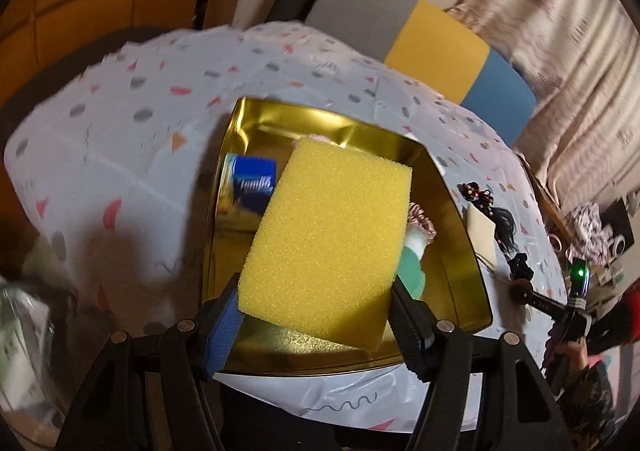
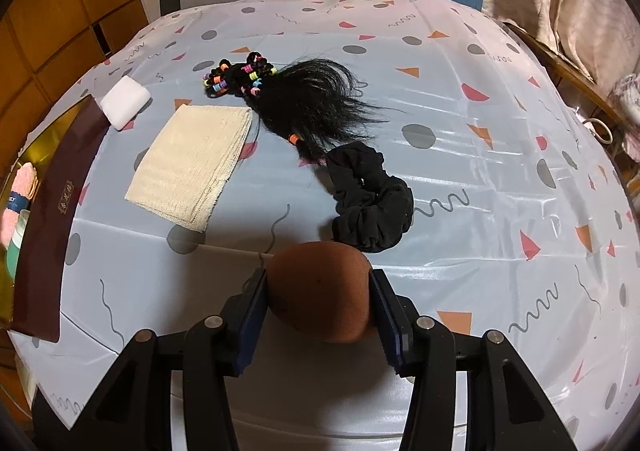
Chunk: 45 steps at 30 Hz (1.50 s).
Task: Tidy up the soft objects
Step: 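Carry the yellow sponge into the tray with the left gripper and release it, then carry the brown egg sponge into the tray with the right gripper and release it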
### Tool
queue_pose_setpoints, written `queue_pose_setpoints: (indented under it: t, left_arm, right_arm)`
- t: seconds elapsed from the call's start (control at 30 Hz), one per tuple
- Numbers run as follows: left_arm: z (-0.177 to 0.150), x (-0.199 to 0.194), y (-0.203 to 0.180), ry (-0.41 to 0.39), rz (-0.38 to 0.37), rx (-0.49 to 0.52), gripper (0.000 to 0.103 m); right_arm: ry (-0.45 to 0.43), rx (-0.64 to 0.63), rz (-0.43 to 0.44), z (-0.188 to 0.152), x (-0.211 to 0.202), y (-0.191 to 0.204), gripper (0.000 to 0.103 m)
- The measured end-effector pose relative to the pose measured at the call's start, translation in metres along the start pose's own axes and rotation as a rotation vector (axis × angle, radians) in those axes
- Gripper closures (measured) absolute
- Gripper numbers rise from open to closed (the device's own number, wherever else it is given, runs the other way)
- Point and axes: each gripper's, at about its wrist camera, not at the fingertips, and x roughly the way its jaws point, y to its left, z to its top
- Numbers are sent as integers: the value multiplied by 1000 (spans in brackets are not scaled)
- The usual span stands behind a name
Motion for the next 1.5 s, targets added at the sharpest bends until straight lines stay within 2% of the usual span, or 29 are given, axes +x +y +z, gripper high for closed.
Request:
queue_pose_setpoints:
  t: [0.07, 0.2, 0.37, 0.47, 0.67, 1.2, 1.27, 1.5]
  left_arm:
    - [-1, 8, -1, 13, -3, 1, 34]
    - [-3, 28, -17, 13, 34, 68, 34]
    - [-4, 56, -29, 27, 144, 130, 33]
    - [-6, 57, -34, 6, 205, 160, 32]
    - [-8, 50, -35, -9, 243, 166, 30]
    - [-5, 14, -32, -91, 246, 154, 25]
    - [-5, 12, -32, -94, 243, 154, 20]
    - [-8, 8, -25, -96, 221, 137, 20]
  right_arm:
    - [-2, -3, -1, 0, 0, 0, 52]
    - [-3, -10, -6, -1, 1, 2, 52]
    - [-4, -11, -6, -2, 1, 1, 52]
    - [-3, -16, -7, -2, 1, 1, 52]
    - [-3, -19, -11, -2, 2, 1, 52]
    - [-21, 4, -20, -3, -5, 2, 55]
    - [-23, 18, -17, -4, -8, 1, 55]
    - [-39, 41, 10, -13, -21, 10, 56]
